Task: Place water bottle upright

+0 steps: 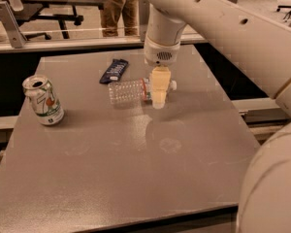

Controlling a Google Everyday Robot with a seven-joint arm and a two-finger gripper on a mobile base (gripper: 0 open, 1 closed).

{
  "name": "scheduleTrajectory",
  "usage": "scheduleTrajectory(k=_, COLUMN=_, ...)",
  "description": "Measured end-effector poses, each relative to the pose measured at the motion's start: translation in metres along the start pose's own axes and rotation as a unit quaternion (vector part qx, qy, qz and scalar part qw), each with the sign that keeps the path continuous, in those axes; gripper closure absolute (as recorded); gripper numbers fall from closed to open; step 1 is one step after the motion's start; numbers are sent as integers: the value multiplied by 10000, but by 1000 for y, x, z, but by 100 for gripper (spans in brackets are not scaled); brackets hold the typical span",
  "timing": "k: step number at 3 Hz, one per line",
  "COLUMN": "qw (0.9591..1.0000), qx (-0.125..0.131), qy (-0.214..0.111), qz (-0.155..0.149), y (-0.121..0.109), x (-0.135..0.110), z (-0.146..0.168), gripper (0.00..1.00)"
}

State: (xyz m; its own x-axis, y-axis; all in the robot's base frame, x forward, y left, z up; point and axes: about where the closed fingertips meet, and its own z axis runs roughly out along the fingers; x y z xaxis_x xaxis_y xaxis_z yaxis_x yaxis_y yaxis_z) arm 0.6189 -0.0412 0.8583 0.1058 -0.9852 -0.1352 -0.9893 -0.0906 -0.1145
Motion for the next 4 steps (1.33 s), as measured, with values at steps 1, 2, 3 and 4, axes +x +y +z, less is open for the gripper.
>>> scheduleTrajectory(k=1, qw=10000, qx=-26, qy=78, qz=-47, y=-2, x=-1, z=6, gripper=20)
scheduleTrajectory(k=2, qw=9997, qx=-14, qy=180, qz=-140, y=-4, x=0, z=7, gripper=50)
scheduleTrajectory(k=3, qw=9996, qx=18, qy=219, qz=-197, y=-5, x=0, z=4, gripper=74)
scheduleTrajectory(k=4, qw=9987, qx=255, qy=165, qz=-413, y=-10, x=4, z=-22, gripper=96)
